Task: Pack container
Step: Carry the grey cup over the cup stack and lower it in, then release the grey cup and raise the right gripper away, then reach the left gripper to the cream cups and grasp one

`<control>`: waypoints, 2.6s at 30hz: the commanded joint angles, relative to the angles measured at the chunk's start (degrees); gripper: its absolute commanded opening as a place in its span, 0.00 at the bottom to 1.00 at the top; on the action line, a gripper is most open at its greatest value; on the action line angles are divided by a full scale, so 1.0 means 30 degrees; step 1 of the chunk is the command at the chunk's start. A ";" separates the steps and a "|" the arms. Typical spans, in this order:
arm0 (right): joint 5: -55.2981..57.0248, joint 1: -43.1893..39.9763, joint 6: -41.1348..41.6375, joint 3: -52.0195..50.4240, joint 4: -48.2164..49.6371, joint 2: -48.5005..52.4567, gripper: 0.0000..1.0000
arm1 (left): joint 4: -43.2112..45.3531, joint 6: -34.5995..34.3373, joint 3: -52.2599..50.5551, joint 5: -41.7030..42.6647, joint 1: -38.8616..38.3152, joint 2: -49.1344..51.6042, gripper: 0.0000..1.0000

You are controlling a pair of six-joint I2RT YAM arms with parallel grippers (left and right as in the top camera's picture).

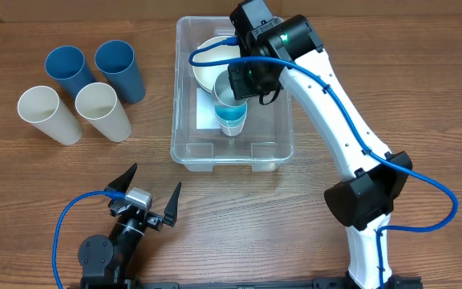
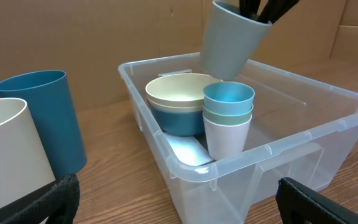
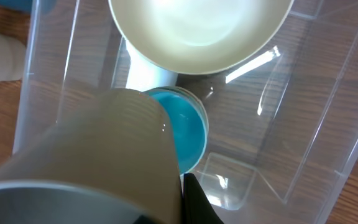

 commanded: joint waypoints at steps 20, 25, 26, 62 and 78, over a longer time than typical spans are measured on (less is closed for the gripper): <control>-0.0073 -0.0714 0.0291 -0.1035 -0.0131 0.0000 0.04 | 0.0007 -0.0058 -0.0058 0.0284 0.0138 -0.0146 1.00; -0.0211 -0.0226 -0.0146 -0.1035 -0.0211 0.0000 0.04 | 0.0007 -0.0058 -0.0058 0.0284 0.0138 -0.0146 1.00; -0.0211 -0.0226 -0.0138 -0.1042 -0.0219 0.0000 0.04 | 0.0007 -0.0058 -0.0058 0.0284 0.0138 -0.0146 1.00; -0.1508 -1.5307 0.2193 0.4940 -0.3781 -0.0379 1.00 | -0.1785 -0.1311 0.5938 0.2346 0.0124 0.1275 1.00; -0.1508 -1.5307 0.2193 0.4940 -0.3781 -0.0379 1.00 | -1.7974 -0.0510 2.9157 -0.0750 0.0124 2.5179 1.00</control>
